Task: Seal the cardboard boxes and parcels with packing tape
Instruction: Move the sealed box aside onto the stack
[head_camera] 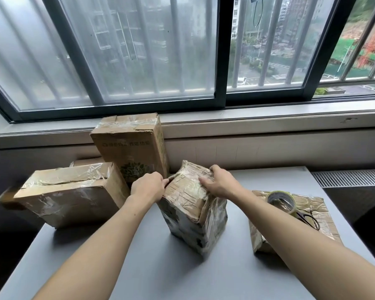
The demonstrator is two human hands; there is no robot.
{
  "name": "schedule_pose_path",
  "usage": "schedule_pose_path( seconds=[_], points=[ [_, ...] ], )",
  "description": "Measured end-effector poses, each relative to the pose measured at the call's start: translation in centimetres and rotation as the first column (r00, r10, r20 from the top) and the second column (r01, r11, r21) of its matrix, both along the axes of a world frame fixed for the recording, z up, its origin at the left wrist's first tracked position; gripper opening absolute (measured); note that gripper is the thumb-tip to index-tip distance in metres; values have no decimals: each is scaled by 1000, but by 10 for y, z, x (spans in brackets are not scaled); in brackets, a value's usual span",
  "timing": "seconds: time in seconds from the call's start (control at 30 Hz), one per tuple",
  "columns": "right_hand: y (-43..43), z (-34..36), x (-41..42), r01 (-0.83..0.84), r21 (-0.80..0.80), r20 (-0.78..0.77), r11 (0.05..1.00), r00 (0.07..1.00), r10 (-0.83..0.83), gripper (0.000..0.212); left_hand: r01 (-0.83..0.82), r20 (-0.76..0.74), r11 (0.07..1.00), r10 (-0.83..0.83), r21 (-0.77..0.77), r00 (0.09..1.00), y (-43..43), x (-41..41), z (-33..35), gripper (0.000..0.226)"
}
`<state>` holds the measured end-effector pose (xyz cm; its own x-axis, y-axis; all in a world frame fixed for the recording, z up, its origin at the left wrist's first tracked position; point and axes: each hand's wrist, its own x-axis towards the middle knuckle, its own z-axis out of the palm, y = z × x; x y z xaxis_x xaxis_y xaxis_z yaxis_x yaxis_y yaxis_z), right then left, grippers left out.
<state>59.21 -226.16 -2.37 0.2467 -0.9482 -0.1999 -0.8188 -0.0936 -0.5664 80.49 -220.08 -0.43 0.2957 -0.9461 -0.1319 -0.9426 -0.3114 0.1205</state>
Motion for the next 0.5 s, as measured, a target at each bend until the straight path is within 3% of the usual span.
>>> schedule_pose_path(
  seconds=[0.13,0.23,0.3,0.37,0.5],
  points=[
    [-6,-3,-4,68,-81,102,994,993,-60,55,56,-9,994,-56,94,998,2,-2,2,29],
    [-4,-6,-5,72,-44,141,996,988,-65,58,92,-140,979,-67,182,988,-4,-11,9,39],
    [-3,-8,-6,78,-43,158,996,985,-70,58,94,-117,978,-72,188,991,-9,-19,10,43],
    [-3,-8,-9,103,-47,171,994,981,-94,55,91,-27,987,-88,133,996,-13,-28,11,42],
    [-1,-3,-18,104,-48,183,993,979,-94,52,82,71,989,-73,-122,995,-15,-46,16,38]
  ],
)
